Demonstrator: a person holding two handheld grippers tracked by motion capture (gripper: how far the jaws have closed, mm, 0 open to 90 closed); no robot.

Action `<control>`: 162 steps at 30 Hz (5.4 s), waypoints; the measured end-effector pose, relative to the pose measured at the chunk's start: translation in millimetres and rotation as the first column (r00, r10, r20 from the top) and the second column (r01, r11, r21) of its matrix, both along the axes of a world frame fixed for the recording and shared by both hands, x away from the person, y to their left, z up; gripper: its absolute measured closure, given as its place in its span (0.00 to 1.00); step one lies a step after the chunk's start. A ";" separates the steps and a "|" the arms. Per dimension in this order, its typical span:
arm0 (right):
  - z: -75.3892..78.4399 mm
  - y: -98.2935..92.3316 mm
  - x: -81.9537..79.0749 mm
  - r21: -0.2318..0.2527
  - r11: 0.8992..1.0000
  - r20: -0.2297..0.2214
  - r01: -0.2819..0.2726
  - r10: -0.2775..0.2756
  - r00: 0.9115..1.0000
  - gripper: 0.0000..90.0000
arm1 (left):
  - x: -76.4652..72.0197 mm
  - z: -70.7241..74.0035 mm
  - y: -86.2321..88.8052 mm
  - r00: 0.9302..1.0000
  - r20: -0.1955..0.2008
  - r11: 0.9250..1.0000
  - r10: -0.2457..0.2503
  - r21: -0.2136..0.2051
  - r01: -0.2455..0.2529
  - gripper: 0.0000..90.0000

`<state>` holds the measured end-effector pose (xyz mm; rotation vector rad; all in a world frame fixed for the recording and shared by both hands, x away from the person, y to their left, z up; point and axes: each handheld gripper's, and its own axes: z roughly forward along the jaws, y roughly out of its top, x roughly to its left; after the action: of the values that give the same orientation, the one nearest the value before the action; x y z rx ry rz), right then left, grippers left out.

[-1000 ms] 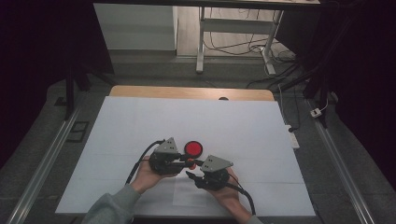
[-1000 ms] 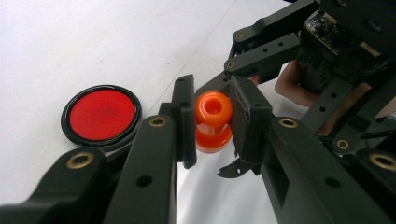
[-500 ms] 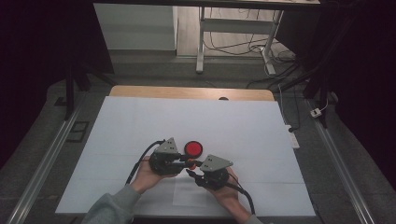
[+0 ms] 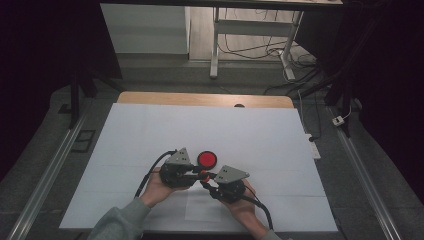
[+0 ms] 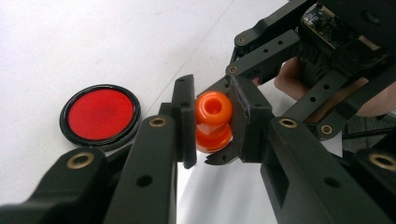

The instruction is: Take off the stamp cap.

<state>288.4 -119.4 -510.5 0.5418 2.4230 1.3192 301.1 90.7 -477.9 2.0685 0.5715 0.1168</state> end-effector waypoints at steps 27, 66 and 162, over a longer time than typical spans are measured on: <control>0.0 -0.8 -1.3 -0.005 1.000 0.019 0.000 0.000 1.000 0.72 | -0.7 -0.3 0.9 1.000 0.006 1.000 0.003 -0.011 -0.003 0.81; 0.5 -1.9 -2.7 0.009 1.000 0.036 -0.002 0.002 0.999 0.72 | -1.4 0.9 2.6 1.000 0.008 1.000 -0.002 -0.022 0.003 0.81; 13.1 -160.0 -5.2 0.063 0.942 0.025 0.330 -0.332 0.943 0.72 | 2.9 8.5 25.9 0.997 0.015 0.994 0.082 -0.068 -0.081 0.81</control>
<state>283.2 -279.4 -497.4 0.8896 2.1505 1.2432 303.9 116.6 -469.4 1.9774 0.6409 0.1613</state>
